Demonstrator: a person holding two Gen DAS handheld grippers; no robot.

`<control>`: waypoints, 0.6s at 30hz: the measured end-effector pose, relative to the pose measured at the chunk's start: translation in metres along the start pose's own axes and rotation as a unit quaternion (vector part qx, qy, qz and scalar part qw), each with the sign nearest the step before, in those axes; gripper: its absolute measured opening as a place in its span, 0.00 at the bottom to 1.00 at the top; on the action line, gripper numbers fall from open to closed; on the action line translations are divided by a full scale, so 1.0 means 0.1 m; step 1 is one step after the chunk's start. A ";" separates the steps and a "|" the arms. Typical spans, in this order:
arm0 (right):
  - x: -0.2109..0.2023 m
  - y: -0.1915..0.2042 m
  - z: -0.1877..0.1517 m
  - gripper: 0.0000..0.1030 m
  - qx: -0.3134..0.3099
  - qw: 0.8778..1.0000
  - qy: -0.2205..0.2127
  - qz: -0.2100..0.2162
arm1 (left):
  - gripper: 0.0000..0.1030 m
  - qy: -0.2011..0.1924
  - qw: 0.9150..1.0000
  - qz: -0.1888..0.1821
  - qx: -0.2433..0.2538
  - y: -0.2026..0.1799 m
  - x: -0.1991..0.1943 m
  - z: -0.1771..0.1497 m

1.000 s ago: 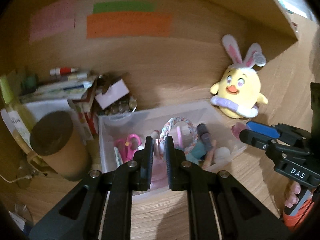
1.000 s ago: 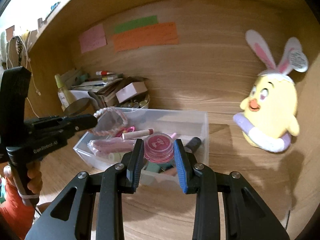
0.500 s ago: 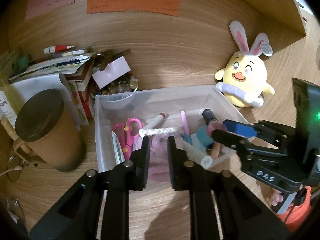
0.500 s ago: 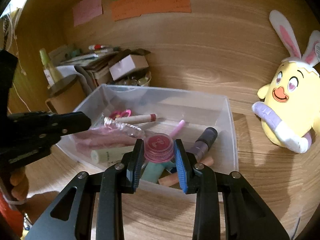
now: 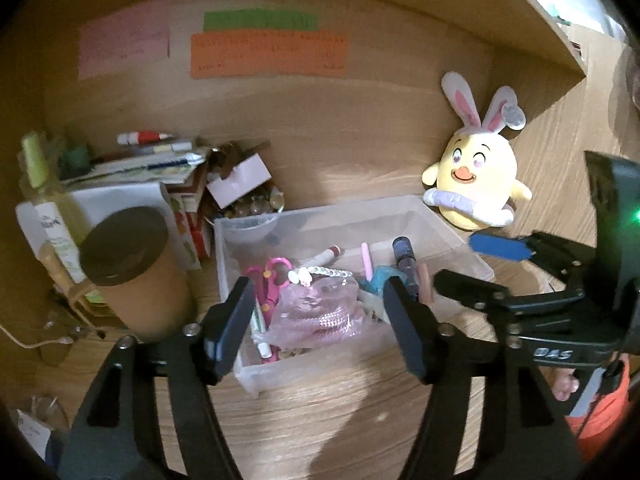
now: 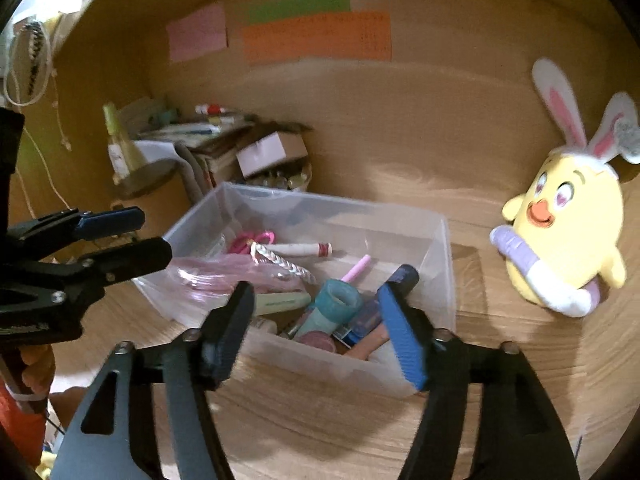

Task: Organize objects
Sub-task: 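Open both tools and withdraw them from the box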

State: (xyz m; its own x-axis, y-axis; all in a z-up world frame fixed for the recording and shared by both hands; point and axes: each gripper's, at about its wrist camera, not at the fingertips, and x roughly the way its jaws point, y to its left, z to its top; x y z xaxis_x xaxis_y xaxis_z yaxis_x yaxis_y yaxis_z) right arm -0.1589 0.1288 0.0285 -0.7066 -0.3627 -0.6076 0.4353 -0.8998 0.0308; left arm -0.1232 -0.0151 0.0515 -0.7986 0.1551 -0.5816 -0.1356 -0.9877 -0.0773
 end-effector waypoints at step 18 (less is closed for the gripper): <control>-0.42 -0.11 -0.38 0.82 0.051 0.998 -0.024 0.006 | 0.93 -0.021 1.000 -0.004 -0.006 -0.13 -0.27 -0.43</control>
State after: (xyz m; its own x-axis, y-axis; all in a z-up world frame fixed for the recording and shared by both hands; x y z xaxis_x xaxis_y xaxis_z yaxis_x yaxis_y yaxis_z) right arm -0.1130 0.1634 0.0235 -0.7286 -0.3824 -0.5683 0.3859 -0.9146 0.1207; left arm -0.0745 -0.0069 0.0338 -0.8214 0.1631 -0.5465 -0.1348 -0.9866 -0.0917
